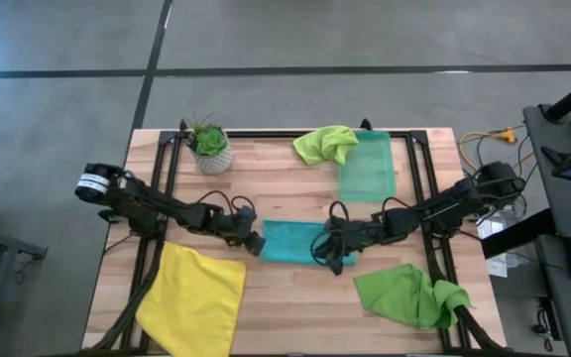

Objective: Fold microfiber towels
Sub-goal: Fold the blue towel

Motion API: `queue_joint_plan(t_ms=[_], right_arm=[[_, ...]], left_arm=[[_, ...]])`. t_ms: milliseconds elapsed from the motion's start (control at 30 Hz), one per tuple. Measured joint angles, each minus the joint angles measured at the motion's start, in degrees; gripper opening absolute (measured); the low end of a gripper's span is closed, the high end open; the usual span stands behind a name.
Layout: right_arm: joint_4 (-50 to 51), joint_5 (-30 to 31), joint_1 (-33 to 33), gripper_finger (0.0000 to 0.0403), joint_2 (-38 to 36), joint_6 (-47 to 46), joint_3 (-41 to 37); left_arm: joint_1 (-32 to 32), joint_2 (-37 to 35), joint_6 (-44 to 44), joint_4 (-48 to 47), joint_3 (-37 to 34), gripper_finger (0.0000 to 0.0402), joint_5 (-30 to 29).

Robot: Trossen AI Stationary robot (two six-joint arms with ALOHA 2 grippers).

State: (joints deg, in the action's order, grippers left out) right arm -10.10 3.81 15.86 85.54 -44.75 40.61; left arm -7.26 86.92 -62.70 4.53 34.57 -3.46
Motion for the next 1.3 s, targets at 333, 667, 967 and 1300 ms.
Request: queue_joint_plan(t_ms=[333, 667, 967, 1300], right_arm=[[4.8, 0.6, -0.7, 0.0079, 0.0, 4.7, 5.6], [10.7, 0.8, -0.6, 0.0076, 0.0, 4.3, 9.5], [12.9, 0.8, -0.7, 0.0075, 0.0, 4.7, 10.0], [12.7, 0.3, -0.8, 0.0074, 5.5, 8.6, 9.6]], left_arm=[[2.4, 6.2, -5.9, 3.6, -0.3, 0.0231, 4.6], [2.5, 14.0, -10.3, 14.5, -0.2, 0.0238, 10.6], [2.5, 14.2, -10.4, 13.6, -0.3, 0.0107, 10.8], [2.4, 13.8, -9.5, 13.0, -0.4, 0.0052, 11.2]])
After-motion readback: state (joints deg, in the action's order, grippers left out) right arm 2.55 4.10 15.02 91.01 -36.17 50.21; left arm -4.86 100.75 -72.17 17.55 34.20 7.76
